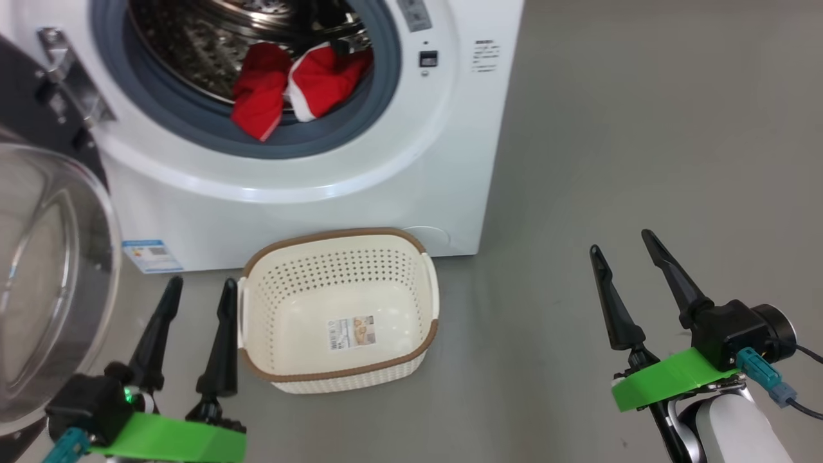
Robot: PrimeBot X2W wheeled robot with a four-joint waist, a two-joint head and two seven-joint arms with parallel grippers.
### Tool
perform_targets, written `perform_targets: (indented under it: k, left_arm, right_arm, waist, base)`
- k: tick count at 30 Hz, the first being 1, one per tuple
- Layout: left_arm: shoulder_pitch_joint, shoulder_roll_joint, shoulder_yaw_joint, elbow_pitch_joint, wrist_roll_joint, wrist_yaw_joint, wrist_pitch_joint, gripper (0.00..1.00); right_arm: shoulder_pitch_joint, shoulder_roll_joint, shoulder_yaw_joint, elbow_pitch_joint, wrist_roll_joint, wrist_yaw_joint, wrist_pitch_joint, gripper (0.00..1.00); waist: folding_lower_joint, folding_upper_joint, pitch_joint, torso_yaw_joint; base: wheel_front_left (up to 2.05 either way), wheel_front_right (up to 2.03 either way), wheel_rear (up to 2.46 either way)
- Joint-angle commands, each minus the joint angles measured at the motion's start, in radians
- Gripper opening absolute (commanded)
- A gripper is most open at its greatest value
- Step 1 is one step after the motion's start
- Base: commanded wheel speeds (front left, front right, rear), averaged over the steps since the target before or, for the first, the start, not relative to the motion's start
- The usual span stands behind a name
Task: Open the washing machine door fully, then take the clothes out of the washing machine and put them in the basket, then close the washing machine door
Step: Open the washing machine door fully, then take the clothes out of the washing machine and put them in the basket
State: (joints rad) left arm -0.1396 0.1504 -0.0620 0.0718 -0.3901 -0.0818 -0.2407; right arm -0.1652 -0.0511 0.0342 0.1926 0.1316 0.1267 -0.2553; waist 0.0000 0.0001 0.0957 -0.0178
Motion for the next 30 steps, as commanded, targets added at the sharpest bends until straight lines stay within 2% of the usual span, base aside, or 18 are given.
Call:
perform_targets:
  k: [1, 5, 17, 30]
  left_arm:
    - [-0.002, 0.020, 0.042, -0.031, 0.000, -0.007, -0.010, 1.00]
    - [0.042, 0.016, 0.051, -0.026, 0.020, 0.017, -0.014, 1.00]
    - [0.124, 0.021, 0.057, -0.003, 0.044, 0.035, -0.018, 1.00]
    - [0.156, 0.026, 0.069, -0.018, 0.055, 0.075, -0.019, 1.00]
  right_arm:
    - [-0.013, 0.001, 0.024, -0.030, 0.007, 0.004, -0.006, 1.00]
    - [0.021, 0.001, 0.020, -0.045, 0.002, 0.004, -0.006, 1.00]
    - [0.085, 0.001, 0.021, -0.069, -0.017, 0.004, -0.006, 1.00]
    - [0.107, 0.001, 0.020, -0.074, -0.017, 0.004, -0.006, 1.00]
  waist:
    - [0.0000, -0.0001, -0.009, -0.029]
    - [0.0000, -0.0001, -0.027, -0.045]
    - [0.0000, -0.0001, -0.068, -0.072]
    - [0.0000, -0.0001, -0.090, -0.075]
  base:
    - [0.00, 0.00, 0.00]
    - [0.00, 0.00, 0.00]
    - [0.00, 0.00, 0.00]
    - [0.06, -0.06, 0.00]
